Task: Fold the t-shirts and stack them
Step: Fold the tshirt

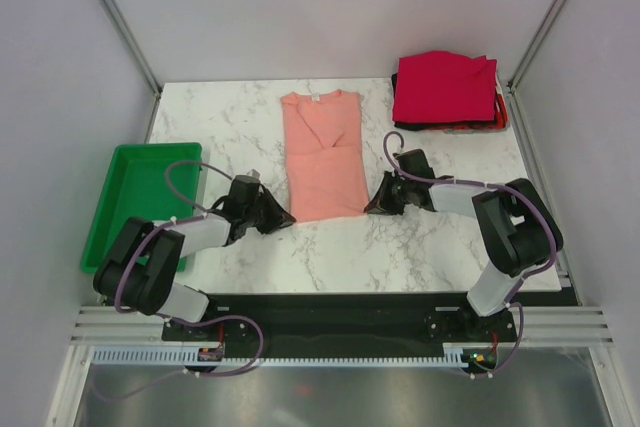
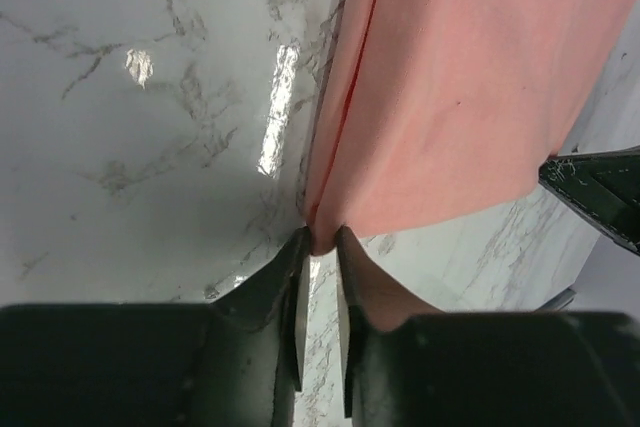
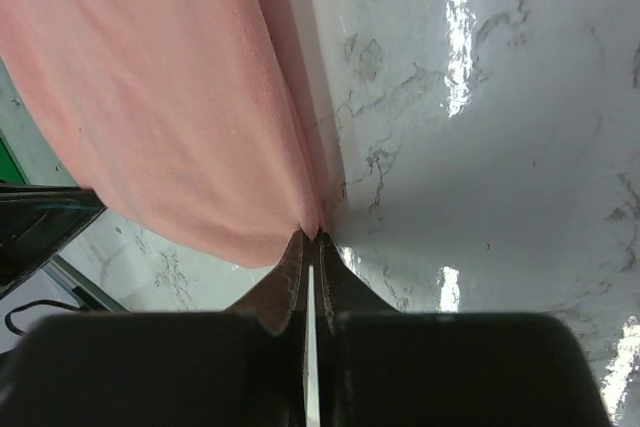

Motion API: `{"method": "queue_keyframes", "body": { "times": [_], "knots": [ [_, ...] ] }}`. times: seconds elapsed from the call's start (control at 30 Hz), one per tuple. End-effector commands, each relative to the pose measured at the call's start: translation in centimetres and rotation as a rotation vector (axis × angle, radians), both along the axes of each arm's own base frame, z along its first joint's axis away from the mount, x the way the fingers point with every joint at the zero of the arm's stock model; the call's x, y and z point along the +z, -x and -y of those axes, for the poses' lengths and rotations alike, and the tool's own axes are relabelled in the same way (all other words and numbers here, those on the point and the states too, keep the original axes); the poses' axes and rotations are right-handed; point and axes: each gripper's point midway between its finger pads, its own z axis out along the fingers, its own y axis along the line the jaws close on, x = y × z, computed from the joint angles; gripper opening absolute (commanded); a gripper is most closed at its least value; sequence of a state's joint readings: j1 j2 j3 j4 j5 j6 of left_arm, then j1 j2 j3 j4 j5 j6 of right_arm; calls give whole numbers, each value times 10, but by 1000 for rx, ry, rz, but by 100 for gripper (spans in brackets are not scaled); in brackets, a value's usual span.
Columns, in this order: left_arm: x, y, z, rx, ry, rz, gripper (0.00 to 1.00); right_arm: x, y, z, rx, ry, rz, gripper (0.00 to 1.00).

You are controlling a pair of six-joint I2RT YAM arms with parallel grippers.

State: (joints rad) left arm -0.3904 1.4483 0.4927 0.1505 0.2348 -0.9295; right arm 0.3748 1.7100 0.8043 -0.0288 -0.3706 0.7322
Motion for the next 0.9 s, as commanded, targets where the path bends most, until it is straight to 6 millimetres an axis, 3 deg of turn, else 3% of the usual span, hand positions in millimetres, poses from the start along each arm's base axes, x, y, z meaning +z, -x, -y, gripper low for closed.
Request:
{"method": "queue_keyframes", "body": {
  "times": [0.0, 0.23, 0.43, 0.6, 0.73, 0.87],
  "knots": [
    [0, -9, -2, 37, -16, 27, 21, -1, -7, 1, -3, -8, 13, 1],
    [33, -31, -5, 56, -54, 108, 2, 13, -13, -5, 22, -32, 37, 0],
    [62, -40, -11, 40, -127, 188, 2, 47, -21, 8, 56, 86, 128, 0],
    [94, -28, -12, 18, -209, 265, 2, 76, -11, 11, 82, 162, 169, 0],
    [108, -9, -8, 7, -185, 278, 2, 87, 17, -4, 128, 155, 176, 0],
    [99, 29, 2, -21, -133, 229, 2, 82, 50, -8, 148, 176, 157, 0]
  ]
}}
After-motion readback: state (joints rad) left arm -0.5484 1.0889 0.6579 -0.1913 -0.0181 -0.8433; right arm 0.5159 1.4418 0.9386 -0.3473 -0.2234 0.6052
